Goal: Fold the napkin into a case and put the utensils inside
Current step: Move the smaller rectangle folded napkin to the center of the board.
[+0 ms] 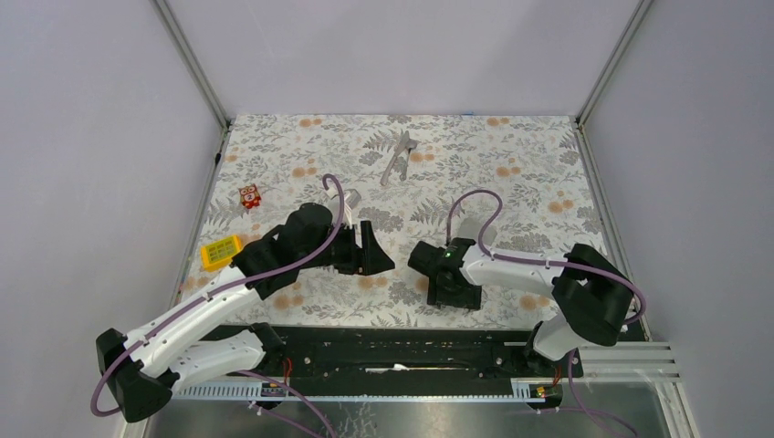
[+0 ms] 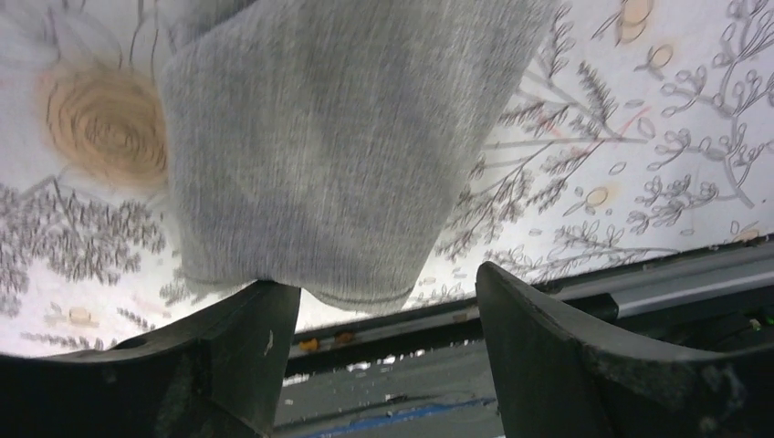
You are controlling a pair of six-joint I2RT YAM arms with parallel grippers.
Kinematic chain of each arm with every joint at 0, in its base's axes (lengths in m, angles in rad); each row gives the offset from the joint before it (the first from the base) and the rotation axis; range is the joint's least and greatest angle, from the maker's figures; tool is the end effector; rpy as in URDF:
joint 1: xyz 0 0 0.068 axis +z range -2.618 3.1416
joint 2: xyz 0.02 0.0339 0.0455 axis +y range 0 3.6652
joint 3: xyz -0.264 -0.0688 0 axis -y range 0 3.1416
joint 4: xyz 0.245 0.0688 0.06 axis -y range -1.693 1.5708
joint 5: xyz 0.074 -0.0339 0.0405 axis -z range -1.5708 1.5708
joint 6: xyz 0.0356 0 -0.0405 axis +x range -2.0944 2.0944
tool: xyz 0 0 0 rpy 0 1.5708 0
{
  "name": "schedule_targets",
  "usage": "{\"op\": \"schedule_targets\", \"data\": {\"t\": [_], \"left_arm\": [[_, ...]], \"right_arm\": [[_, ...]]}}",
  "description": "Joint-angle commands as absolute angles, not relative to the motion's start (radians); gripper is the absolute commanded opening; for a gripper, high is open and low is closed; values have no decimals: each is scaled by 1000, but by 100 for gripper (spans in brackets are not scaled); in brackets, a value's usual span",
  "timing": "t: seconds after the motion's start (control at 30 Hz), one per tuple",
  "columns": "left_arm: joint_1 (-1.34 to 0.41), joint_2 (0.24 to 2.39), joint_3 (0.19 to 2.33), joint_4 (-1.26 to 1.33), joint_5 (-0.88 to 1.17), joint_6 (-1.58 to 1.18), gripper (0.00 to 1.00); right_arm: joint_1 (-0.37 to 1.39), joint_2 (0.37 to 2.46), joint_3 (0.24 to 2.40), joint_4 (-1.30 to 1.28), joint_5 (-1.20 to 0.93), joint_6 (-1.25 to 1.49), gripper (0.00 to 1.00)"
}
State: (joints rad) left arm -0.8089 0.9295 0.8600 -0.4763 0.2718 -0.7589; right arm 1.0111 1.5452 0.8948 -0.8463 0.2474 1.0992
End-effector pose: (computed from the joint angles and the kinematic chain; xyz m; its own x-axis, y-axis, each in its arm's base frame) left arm 0.1334 -0.1536 0.3117 -0.8486 -0.0708 -0.5243 0.3741 0.6205 -0.6893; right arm 0.1415 0.2094 0.1686 -0.9639 0.0883 -0.2512 0.1028 0.9937 -0.0450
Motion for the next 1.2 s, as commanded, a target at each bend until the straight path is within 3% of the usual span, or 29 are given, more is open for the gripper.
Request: {"op": "schedule_targets", "data": {"t": [0.0, 0.27, 0.5, 0.6, 0.7, 0.8, 1.0, 1.17], "left_arm": [[-807, 940, 939, -483, 257, -725, 68], [-801, 993, 975, -469, 272, -706, 68], [-795, 1010, 982, -447, 299, -701, 68], [-793, 994, 974, -452, 298, -700, 68], [-792, 989, 967, -448, 302, -701, 68], [-786, 999, 971, -443, 318, -700, 68], [-774, 1006, 988, -461, 321, -686, 68], [-765, 987, 976, -471, 311, -686, 68]], "right_arm": [[924, 1554, 854, -811, 360, 1075, 76], [591, 1502, 818, -725, 429, 880, 77], [286, 1605, 949, -666, 463, 650, 82], [290, 1551, 990, -747, 456, 619, 82], [414, 1437, 1026, -787, 444, 605, 85], [480, 1444, 1083, -756, 316, 559, 86], [483, 1631, 1146, -570, 27, 511, 77], [463, 1747, 1161, -514, 18, 511, 61]]}}
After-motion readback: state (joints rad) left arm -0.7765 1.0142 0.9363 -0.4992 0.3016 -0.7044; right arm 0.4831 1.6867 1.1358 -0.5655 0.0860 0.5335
